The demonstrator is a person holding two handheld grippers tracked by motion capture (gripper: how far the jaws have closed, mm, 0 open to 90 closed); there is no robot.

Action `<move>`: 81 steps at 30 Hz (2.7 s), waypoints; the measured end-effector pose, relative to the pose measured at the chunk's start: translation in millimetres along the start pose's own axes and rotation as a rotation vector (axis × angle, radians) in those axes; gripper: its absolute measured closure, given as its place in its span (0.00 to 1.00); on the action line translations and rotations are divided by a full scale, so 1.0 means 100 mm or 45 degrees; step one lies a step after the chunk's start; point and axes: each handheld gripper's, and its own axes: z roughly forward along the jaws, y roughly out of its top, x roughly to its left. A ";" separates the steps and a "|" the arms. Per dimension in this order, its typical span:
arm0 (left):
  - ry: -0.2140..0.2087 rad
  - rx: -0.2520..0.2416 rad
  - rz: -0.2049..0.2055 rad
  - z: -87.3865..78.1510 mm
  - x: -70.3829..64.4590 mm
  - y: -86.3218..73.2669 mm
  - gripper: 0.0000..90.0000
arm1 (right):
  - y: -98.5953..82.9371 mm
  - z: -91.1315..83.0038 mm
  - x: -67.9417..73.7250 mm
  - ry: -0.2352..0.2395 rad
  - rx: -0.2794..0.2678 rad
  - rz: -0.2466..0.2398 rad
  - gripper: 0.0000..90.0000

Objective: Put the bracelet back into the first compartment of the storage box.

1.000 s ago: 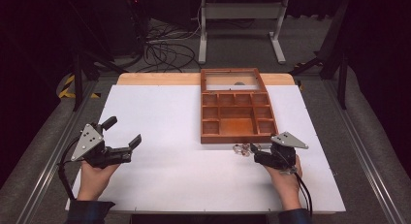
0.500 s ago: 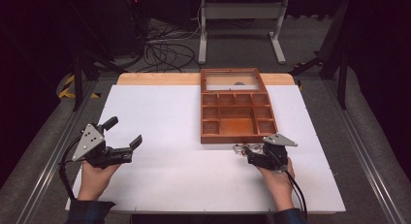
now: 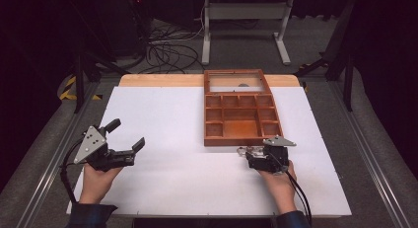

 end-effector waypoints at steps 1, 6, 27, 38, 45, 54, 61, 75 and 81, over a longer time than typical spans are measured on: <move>-0.001 0.001 0.000 0.00 0.00 0.00 0.01 | 0.00 0.00 0.00 0.000 0.000 0.000 0.14; -0.006 0.005 0.006 0.01 -0.01 0.00 0.01 | 0.02 0.05 0.05 -0.005 0.039 -0.025 0.14; -0.011 0.009 0.010 0.02 -0.02 0.00 0.01 | 0.06 0.09 0.21 -0.061 0.034 -0.009 0.30; -0.011 0.007 0.007 0.02 -0.02 -0.01 0.01 | 0.05 0.06 0.23 -0.039 0.015 -0.022 0.60; -0.009 0.010 0.009 0.02 -0.02 0.00 0.01 | 0.05 0.05 0.21 0.000 0.011 -0.032 0.87; -0.010 0.009 0.010 0.02 -0.02 0.00 0.01 | 0.05 0.03 0.19 0.037 -0.003 -0.061 0.91; -0.010 0.009 0.002 0.01 -0.02 -0.01 0.01 | 0.06 0.00 0.23 0.076 -0.016 -0.101 0.92; -0.010 0.009 0.001 0.01 -0.02 0.00 0.02 | 0.13 -0.17 0.28 0.130 -0.140 -0.158 0.92; -0.011 0.011 0.005 0.01 -0.02 -0.01 0.02 | 0.16 -0.24 0.27 0.133 -0.194 -0.156 0.92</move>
